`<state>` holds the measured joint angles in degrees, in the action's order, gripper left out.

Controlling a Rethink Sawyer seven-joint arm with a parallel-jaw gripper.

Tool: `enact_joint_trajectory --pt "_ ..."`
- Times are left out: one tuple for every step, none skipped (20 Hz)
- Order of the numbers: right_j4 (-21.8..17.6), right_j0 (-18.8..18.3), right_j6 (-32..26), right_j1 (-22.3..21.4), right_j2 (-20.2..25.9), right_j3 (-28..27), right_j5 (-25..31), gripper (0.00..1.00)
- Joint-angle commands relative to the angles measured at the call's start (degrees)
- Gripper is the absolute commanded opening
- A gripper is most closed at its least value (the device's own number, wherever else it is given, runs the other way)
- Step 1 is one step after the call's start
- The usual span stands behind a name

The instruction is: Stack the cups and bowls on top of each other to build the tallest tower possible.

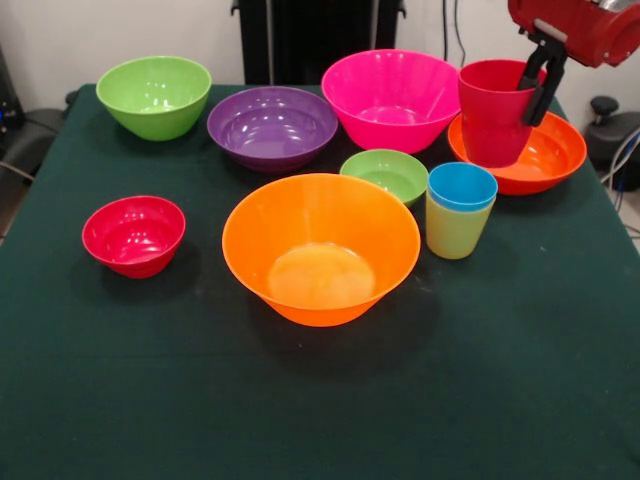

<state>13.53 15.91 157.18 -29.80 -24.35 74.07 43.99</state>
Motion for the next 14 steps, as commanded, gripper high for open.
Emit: enact_joint_trajectory --pt "-4.9 -1.8 -6.1 0.5 7.7 5.8 -3.6 0.0" --pt "-5.0 -1.8 -6.1 0.5 7.8 5.8 -3.7 0.0" --pt "-5.0 -1.9 -6.1 0.4 7.9 5.9 -3.8 0.0" --pt "-5.1 -1.9 -6.1 0.4 7.9 5.9 -3.8 0.0" --pt "-5.2 -1.9 -6.1 0.4 7.9 5.9 -3.8 0.0" --pt "-5.2 -1.9 -6.0 0.4 7.9 5.9 -3.8 0.0" --pt "-5.3 -2.0 -6.0 0.4 7.9 5.9 -4.0 0.0" --pt "-5.3 -2.0 -6.0 0.4 8.0 5.9 -4.1 0.0" --pt "-5.4 -2.0 -6.1 0.4 8.0 5.9 -4.2 0.0" --pt "-5.4 -2.1 -6.1 0.4 8.0 5.9 -4.2 0.0" --pt "-5.5 -2.1 -6.1 0.4 8.0 6.0 -4.2 0.0" --pt "-5.5 -2.1 -6.2 0.4 7.9 6.0 -4.2 0.0" --pt "-5.6 -2.1 -6.3 0.3 7.9 6.0 -4.3 0.0" --pt "-5.7 -2.1 -6.4 0.3 7.9 6.0 -4.3 0.0"
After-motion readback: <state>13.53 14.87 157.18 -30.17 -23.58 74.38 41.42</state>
